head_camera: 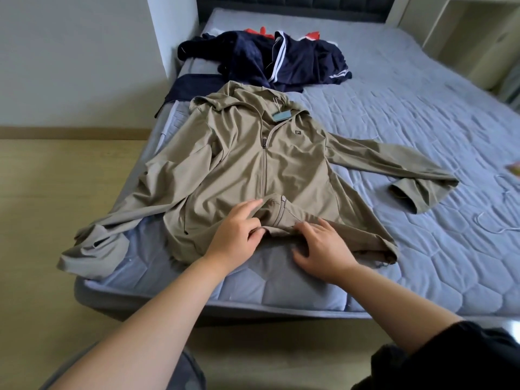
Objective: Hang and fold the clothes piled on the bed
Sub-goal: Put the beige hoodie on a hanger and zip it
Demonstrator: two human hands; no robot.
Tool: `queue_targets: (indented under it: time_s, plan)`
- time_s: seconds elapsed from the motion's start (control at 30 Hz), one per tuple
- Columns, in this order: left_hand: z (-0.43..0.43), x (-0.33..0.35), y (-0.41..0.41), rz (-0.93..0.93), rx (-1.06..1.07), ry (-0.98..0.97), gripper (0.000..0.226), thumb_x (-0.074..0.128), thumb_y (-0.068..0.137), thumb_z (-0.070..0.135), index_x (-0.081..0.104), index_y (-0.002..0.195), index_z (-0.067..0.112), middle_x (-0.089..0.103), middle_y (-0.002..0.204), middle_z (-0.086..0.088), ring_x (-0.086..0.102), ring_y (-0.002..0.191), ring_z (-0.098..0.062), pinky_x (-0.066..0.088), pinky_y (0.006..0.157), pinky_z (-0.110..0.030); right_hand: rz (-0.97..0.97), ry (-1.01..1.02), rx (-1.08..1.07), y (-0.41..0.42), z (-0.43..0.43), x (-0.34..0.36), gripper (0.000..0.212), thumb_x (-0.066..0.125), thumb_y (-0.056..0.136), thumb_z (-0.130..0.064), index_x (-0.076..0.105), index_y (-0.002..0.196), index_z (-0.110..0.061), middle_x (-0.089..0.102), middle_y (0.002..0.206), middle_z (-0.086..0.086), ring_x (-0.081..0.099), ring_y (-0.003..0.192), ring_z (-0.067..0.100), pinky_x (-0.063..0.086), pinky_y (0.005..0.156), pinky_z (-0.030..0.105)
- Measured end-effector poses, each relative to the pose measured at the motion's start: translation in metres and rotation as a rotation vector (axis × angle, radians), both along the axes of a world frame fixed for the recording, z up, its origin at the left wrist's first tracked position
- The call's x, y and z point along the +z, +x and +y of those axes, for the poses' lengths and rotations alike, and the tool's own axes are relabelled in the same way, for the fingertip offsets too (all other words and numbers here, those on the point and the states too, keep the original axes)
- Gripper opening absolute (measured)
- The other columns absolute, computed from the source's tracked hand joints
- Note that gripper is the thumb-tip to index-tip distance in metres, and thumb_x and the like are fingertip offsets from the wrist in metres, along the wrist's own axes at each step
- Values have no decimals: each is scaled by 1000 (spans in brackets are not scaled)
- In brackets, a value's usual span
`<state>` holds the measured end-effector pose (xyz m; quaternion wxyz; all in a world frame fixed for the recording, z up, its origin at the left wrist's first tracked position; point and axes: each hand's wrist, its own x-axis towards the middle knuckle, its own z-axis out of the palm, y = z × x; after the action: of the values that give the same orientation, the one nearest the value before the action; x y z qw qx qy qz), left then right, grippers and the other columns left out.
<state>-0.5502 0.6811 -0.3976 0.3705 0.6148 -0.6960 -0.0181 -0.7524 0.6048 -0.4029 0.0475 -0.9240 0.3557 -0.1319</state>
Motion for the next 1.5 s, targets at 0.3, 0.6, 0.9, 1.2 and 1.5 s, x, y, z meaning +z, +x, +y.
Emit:
queue_targets:
  time_s: [0.3, 0.6, 0.9, 1.2, 1.5]
  plan:
    - [-7, 3, -5, -29, -1, -122, 29, 70, 79, 8, 60, 53, -2, 71, 102, -18, 64, 104, -34, 49, 91, -44, -15, -17, -310, 42, 1, -1, 29, 64, 74, -34, 60, 84, -7, 66, 84, 11, 61, 86, 33, 31, 102, 50]
    - [-6, 7, -6, -147, 101, -252, 43, 54, 90, 20, 44, 50, 7, 44, 49, -7, 45, 49, -28, 34, 56, -34, -74, 73, -448, 51, 1, -1, 27, 59, 78, -38, 48, 83, -14, 64, 92, 6, 57, 93, 29, 31, 100, 45]
    - [1, 16, 6, -160, 121, -195, 47, 52, 89, 26, 38, 48, 8, 37, 40, -7, 37, 36, -27, 27, 40, -25, -171, -24, -502, -13, -26, 14, 14, 51, 61, 6, 55, 71, -3, 57, 75, 13, 53, 77, 35, 34, 81, 39]
    - [9, 9, 7, -142, -6, 95, 36, 72, 81, 31, 57, 57, 9, 51, 46, -6, 51, 46, -30, 35, 47, -29, -12, -211, -135, -31, 7, 0, 26, 75, 55, -12, 53, 67, -7, 53, 69, 11, 54, 65, 32, 45, 58, 36]
    - [13, 9, 16, -87, 76, 4, 40, 50, 88, 35, 71, 75, 5, 61, 53, -10, 57, 49, -34, 46, 46, -34, 123, -137, -308, -55, -8, 1, 17, 67, 56, 7, 63, 69, -4, 59, 75, 15, 57, 72, 35, 47, 66, 41]
